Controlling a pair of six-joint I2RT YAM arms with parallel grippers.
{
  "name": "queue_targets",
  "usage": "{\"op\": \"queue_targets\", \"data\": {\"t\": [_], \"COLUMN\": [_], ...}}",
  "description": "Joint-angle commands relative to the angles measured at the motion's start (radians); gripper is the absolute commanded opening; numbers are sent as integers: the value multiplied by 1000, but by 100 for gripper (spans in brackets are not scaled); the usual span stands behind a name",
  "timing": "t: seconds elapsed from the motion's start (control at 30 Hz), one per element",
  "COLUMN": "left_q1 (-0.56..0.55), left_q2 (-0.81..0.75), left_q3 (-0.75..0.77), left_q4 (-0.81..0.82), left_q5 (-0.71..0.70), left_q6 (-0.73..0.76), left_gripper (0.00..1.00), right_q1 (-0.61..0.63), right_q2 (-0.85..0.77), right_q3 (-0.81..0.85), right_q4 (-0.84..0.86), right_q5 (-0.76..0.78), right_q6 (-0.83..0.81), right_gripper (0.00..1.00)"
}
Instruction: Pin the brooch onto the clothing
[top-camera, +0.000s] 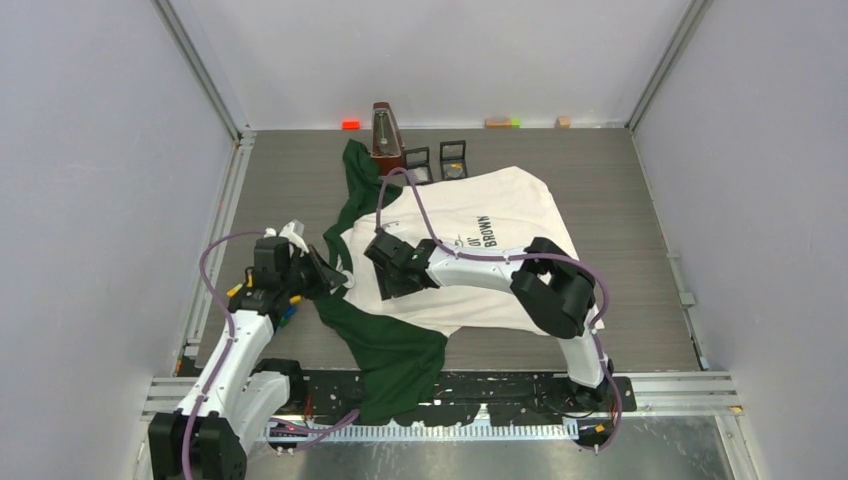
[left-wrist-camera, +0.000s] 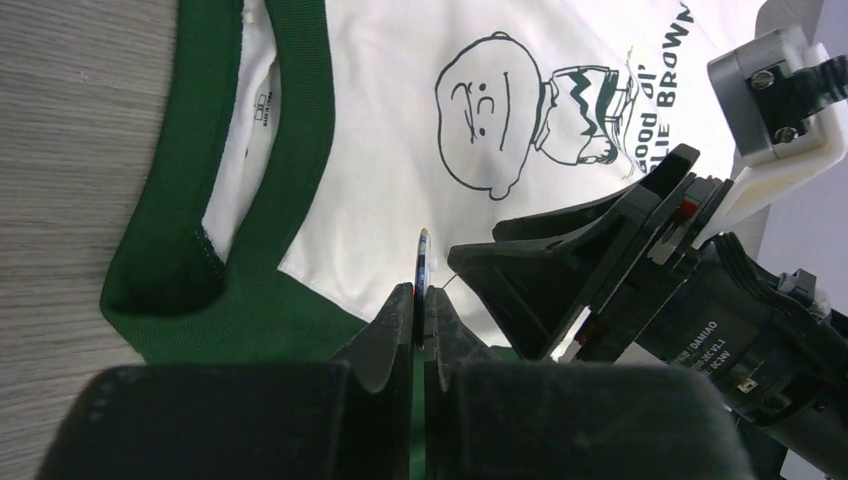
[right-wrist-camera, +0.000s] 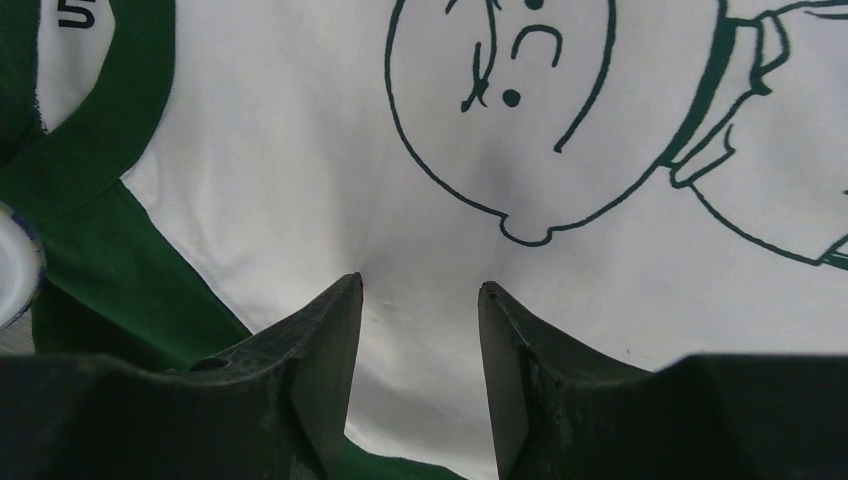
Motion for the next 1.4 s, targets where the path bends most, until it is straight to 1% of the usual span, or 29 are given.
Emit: {"op": "queue_targets", "data": {"t": [0.0, 0.27, 0.4, 0.63, 0.77, 0.83, 0.87, 0.9, 0.93, 0.97, 1.03, 1.1, 1.2, 1.37], "left_q1": [-1, -1, -1, -1, -1, -1, -1, -1, -1, -1, -2, -5, -44, -196], "left_q2": [-13, -14, -14, -13, -13, -13, -13, -13, -13, -14, -12, -9, 8, 60], "left_q3": [-8, -18, -21, -26, -35, -39, -40, -40, -39, -38, -44, -59, -97, -116], "left_q4": [11, 23, 27, 32, 30, 28, 27, 27, 23, 19, 19, 29, 88, 183], "left_q5": [-25, -27, -23, -19, -19, -18, -16, -14, -14, -19, -38, -45, -64, -177], "left_q6": [-10, -17, -20, -21, -17, -13, -11, -4, 6, 18, 37, 46, 22, -34], "left_gripper": [0, 0, 0, 0, 0, 0, 0, 0, 0, 0, 0, 0, 0, 0], "right_q1": [12, 45, 57, 67, 67, 67, 67, 67, 67, 67, 67, 67, 64, 44], "right_q2": [30, 55, 72, 78, 89, 96, 97, 100, 100, 98, 88, 71, 40, -24], "right_q3": [59, 81, 96, 94, 93, 94, 95, 97, 97, 97, 88, 70, 30, -81], "right_q4": [14, 0, -30, -35, -44, -43, -43, -44, -43, -41, -26, 5, 69, 224], "right_q5": [0, 10, 43, 52, 58, 57, 58, 56, 56, 53, 47, 39, 25, -15], "right_q6": [-19, -22, -23, -23, -9, -5, -5, -5, -5, -5, -3, -1, 11, 54], "right_gripper": [51, 48, 44, 39, 32, 23, 22, 17, 14, 9, 2, 1, 1, 1]}}
